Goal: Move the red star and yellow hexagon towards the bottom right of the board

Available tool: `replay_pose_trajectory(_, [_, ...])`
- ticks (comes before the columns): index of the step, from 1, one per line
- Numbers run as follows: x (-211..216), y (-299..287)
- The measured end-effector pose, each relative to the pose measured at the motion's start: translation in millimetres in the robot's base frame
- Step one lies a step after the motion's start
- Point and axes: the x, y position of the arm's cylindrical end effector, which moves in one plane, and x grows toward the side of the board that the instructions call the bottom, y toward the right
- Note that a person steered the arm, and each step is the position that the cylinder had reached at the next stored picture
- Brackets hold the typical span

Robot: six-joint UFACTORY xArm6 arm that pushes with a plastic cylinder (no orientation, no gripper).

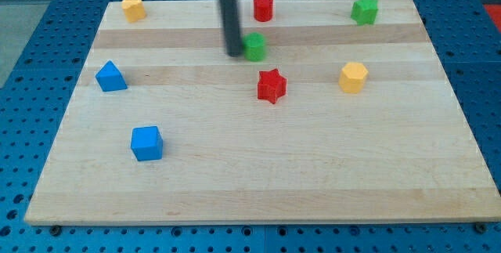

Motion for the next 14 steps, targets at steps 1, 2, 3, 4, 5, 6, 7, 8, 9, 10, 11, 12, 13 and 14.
replay_pose_trajectory(1, [1.5, 62.3])
replay_pose_trajectory(2, [-10.4, 40.9])
replay_pose_trajectory(3, [-28.3, 53.2])
replay_pose_trajectory(4, [-24.1, 129.2])
replay_pose_trajectory(5, [0.3, 181.5])
replay_pose_trajectory(6, [23.6, 202.3])
replay_pose_trajectory(7, [31.8, 204.4])
replay_pose_trajectory(8, [39.1, 138.3])
replay_pose_trajectory(9, [61.0, 118.7])
replay_pose_trajectory(10, [50.7, 103.8])
replay_pose_trajectory(11, [33.5, 82.1])
replay_pose_trajectory(12, [37.3, 57.6])
replay_pose_trajectory(13, [89.2, 50.7])
replay_pose_trajectory(14, [31.3, 30.8])
